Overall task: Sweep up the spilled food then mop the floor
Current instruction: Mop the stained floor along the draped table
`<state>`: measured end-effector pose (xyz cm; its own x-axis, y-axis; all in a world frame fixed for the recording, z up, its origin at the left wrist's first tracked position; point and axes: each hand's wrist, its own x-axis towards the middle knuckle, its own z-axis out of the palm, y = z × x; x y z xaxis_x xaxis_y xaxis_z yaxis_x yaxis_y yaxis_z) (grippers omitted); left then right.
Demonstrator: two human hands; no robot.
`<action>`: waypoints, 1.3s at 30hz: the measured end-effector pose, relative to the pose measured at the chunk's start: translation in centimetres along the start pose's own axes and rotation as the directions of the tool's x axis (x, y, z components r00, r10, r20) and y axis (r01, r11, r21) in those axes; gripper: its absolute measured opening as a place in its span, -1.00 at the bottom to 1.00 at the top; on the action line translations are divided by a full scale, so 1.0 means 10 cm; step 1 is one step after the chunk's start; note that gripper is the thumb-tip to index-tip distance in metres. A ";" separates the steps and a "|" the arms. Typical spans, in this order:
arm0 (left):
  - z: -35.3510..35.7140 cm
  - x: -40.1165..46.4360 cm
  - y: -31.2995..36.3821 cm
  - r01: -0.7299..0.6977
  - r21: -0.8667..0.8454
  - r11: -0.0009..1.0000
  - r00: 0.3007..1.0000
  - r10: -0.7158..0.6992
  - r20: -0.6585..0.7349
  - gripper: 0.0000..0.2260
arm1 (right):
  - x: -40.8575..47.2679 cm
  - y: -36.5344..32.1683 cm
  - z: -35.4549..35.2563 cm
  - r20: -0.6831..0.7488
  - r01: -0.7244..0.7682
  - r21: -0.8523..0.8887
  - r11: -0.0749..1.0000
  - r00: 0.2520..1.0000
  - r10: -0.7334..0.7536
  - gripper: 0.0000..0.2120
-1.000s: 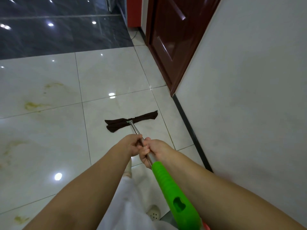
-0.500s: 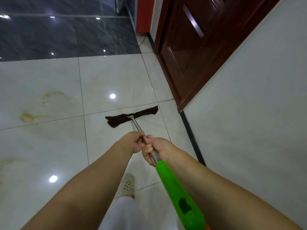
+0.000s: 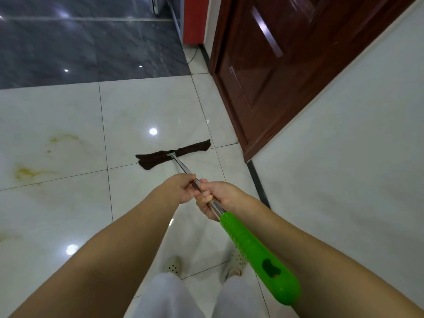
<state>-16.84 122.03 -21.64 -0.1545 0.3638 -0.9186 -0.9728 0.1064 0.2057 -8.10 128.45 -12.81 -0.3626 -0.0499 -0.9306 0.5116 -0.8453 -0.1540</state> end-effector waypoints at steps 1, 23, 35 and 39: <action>0.06 0.03 0.03 -0.003 -0.012 1.000 1.000 0.003 -0.009 -0.84 | 0.02 -0.08 -0.02 -0.003 -0.002 -0.023 1.000 1.000 0.002 -0.73; 2.02 0.23 -0.54 -0.127 -0.180 0.975 0.981 0.097 -0.166 -0.68 | -0.52 -1.56 -1.49 0.055 -0.164 -0.287 0.944 0.981 0.187 -0.73; 1.99 0.54 0.13 -0.212 -0.340 0.916 0.969 0.152 -0.195 -0.67 | -0.20 -2.13 -1.03 0.032 -0.188 -0.428 0.884 0.974 0.223 -0.74; 1.89 0.67 0.64 -0.197 -0.312 0.930 0.969 0.137 -0.205 -0.70 | 0.03 -2.51 -0.66 0.023 -0.212 -0.456 0.864 0.968 0.249 -0.76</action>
<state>-20.88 142.61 -20.10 -0.3180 0.1778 -0.9313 -0.9277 -0.2610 0.2670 -15.90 153.17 -11.41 -0.2409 -0.2711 -0.9319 0.8744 -0.4772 -0.0873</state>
